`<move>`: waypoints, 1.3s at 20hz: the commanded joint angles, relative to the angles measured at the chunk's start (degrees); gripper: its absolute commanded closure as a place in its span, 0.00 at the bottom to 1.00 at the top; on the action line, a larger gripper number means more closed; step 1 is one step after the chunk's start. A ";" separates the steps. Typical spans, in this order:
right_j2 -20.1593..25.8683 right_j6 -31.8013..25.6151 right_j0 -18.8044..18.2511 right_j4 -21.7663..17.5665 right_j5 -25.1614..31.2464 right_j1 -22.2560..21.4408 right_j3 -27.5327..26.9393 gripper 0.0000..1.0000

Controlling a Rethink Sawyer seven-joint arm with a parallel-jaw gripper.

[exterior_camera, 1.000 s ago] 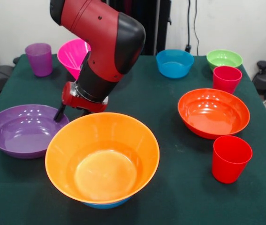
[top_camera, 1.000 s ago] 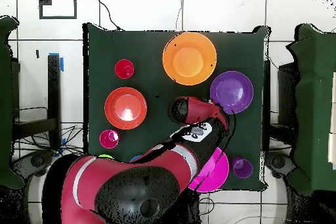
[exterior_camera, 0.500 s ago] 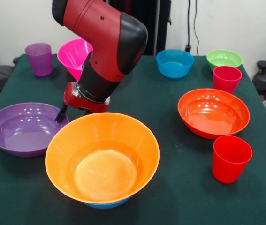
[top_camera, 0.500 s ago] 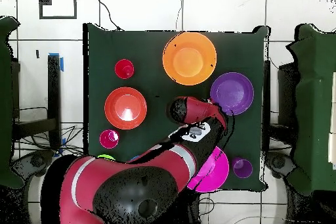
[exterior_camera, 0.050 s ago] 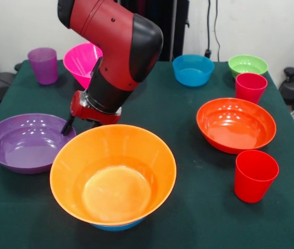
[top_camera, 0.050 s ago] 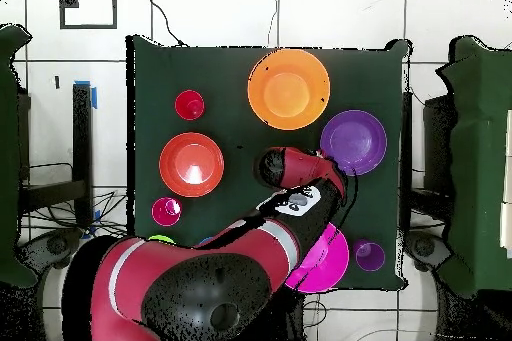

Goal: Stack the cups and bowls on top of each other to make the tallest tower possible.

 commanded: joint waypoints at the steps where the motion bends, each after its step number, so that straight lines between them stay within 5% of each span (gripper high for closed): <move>1: 8.86 6.03 -0.39 -3.87 -2.52 4.28 -3.69 0.00; 23: 9.93 4.81 -6.24 -10.53 -6.00 2.60 -4.52 0.00; 26: 12.78 5.14 -7.76 -11.56 -9.10 1.77 -3.80 0.00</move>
